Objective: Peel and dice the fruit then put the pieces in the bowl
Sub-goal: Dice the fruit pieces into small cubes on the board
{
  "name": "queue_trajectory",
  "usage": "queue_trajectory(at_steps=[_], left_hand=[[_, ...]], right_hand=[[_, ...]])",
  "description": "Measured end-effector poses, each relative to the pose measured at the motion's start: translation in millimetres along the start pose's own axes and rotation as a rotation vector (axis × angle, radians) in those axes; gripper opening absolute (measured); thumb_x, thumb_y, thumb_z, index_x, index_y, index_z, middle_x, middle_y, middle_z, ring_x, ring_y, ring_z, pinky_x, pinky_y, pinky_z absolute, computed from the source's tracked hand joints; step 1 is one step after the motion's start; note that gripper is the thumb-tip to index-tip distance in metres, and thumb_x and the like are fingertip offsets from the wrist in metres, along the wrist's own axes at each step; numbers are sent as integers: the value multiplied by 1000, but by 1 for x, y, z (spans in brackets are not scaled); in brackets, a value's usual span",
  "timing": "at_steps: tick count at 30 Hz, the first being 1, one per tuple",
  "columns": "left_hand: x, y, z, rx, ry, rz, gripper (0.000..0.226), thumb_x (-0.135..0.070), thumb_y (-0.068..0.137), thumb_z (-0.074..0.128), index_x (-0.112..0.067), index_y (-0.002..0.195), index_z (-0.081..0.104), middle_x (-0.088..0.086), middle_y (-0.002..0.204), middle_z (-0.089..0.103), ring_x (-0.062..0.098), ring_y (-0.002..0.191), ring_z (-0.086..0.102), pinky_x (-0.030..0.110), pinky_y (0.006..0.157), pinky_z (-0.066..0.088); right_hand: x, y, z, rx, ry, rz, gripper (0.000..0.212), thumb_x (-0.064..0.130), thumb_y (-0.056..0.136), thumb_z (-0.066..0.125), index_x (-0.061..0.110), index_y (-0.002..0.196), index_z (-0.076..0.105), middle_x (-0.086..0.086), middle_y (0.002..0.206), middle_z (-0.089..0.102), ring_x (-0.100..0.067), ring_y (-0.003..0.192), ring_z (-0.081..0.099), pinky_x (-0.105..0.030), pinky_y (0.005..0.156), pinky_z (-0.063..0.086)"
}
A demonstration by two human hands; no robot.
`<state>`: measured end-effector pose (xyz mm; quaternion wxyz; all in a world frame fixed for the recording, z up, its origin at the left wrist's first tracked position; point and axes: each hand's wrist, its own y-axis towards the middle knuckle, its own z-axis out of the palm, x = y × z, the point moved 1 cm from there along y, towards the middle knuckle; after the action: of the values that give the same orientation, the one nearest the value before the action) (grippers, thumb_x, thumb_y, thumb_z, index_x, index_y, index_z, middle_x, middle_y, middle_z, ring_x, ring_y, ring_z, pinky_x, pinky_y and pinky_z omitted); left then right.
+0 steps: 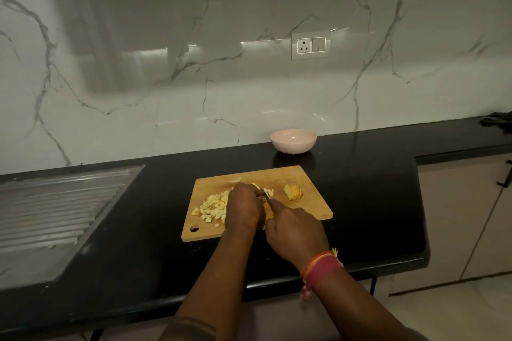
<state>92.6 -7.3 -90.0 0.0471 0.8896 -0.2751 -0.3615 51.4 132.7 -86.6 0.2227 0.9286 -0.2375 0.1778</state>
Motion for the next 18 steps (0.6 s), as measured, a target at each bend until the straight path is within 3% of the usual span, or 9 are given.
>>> queue_trajectory(at_steps=[6,13,18], left_hand=[[0,1,3,-18,12,-16,12,-18,94,71,-17,101,80,-1,101,76,10,86,67,24,80,52],[1,1,8,-67,5,-44,8,-23,91,75,-17,95,79,-2,97,73,10,83,65,22,71,46],[-1,0,3,-134,161,94,11,-16,96,67,-16,100,76,1,109,63,13,90,61,26,77,53]], right_hand=[[-3,-3,1,28,-29,-33,46,34,97,40,35,143,43,5,76,61,-13,65,59,-30,61,50],[-13,-21,-13,-63,73,34,59,33,97,40,44,154,30,9,69,58,-6,60,54,-27,51,42],[-12,1,-7,-20,67,101,60,33,97,40,42,156,26,7,72,56,-12,66,57,-29,56,46]])
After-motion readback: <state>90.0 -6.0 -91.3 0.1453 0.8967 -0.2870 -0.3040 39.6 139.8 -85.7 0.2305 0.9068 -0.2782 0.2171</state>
